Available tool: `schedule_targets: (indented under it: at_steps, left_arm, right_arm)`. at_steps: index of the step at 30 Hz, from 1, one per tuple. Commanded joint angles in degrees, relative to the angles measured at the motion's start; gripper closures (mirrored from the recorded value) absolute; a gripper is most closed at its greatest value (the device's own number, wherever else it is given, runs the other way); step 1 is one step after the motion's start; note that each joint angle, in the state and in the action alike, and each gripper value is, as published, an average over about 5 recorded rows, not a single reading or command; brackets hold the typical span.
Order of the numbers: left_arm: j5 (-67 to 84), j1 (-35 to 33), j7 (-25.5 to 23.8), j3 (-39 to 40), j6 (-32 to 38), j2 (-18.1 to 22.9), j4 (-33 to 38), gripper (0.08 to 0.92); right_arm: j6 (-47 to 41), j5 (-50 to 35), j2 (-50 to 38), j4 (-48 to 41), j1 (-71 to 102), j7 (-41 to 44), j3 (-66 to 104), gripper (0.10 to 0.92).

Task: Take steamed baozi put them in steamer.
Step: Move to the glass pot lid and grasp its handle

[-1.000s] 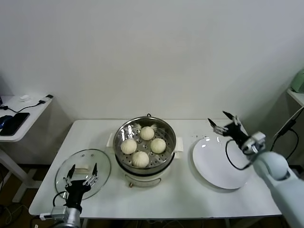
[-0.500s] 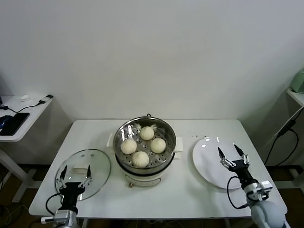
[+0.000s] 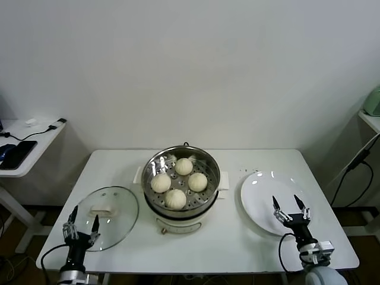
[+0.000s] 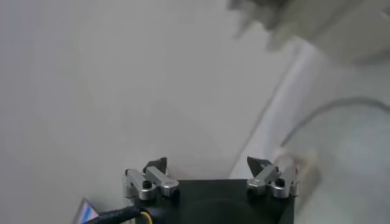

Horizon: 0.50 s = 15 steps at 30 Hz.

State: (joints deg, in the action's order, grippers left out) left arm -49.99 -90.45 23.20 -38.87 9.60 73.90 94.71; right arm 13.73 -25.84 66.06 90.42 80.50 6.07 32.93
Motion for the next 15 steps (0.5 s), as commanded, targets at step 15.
schedule_targets:
  at_steps: [15]
  left_arm:
    - [-24.9, 10.7, 5.7, 1.5, -3.1, -2.3, -14.8, 0.177]
  right_arm:
    - [-0.5, 2.4, 2.6, 0.2, 1.8, -2.6, -0.3, 0.203]
